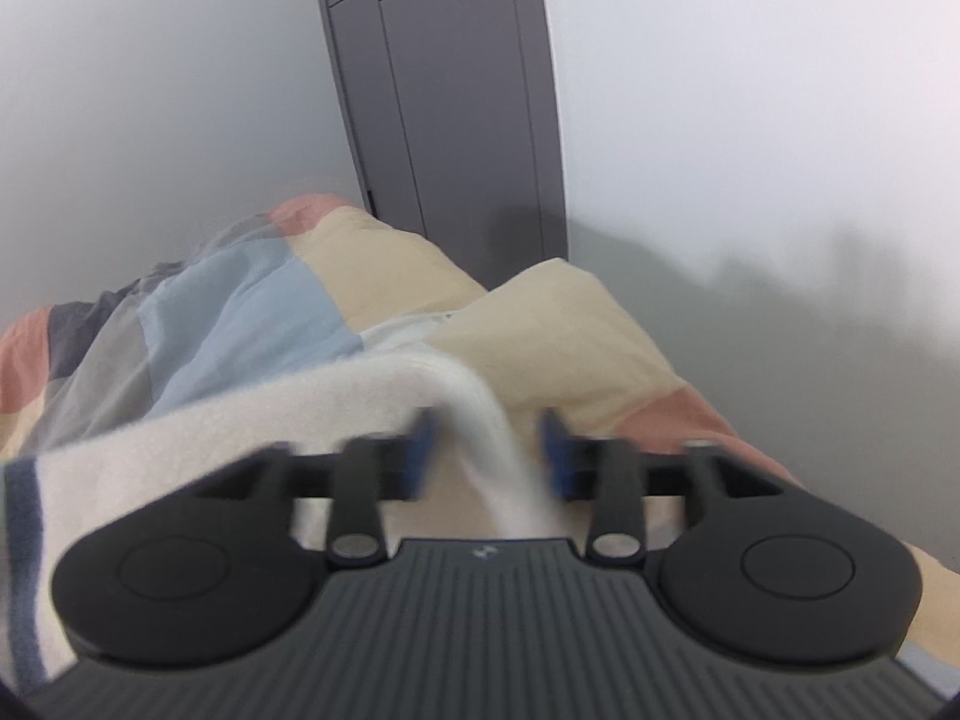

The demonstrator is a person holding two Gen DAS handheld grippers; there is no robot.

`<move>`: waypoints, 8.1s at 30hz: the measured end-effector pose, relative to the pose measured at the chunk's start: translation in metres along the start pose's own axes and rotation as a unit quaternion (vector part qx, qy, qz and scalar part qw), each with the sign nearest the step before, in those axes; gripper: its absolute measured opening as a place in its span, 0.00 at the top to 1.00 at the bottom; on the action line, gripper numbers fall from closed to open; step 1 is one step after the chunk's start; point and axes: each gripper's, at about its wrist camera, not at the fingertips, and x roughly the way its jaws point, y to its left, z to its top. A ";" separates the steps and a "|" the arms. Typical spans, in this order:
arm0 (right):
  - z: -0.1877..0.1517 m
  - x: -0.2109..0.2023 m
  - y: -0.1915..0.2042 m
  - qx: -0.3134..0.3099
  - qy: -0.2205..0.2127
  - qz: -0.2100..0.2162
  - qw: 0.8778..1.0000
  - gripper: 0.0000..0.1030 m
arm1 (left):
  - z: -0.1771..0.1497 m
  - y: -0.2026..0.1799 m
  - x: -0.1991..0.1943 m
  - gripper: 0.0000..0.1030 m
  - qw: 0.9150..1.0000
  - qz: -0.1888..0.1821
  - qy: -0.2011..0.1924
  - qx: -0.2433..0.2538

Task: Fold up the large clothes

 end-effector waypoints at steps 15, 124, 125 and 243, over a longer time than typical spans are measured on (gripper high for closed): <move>-0.056 -0.177 0.094 -0.094 0.096 0.212 0.968 0.33 | 0.006 0.066 -0.044 0.23 0.989 0.053 -0.019 -0.135; -0.206 -0.284 0.183 -0.257 0.202 0.416 0.849 0.46 | -0.005 -0.032 -0.061 0.58 0.997 0.017 0.045 0.054; -0.206 -0.282 0.185 -0.264 0.190 0.418 0.848 0.46 | -0.006 -0.031 -0.053 0.58 0.997 0.022 0.040 0.059; 0.089 -0.308 0.210 -0.154 -0.222 0.408 0.872 0.85 | 0.014 0.044 -0.066 0.40 0.997 -0.049 -0.027 -0.049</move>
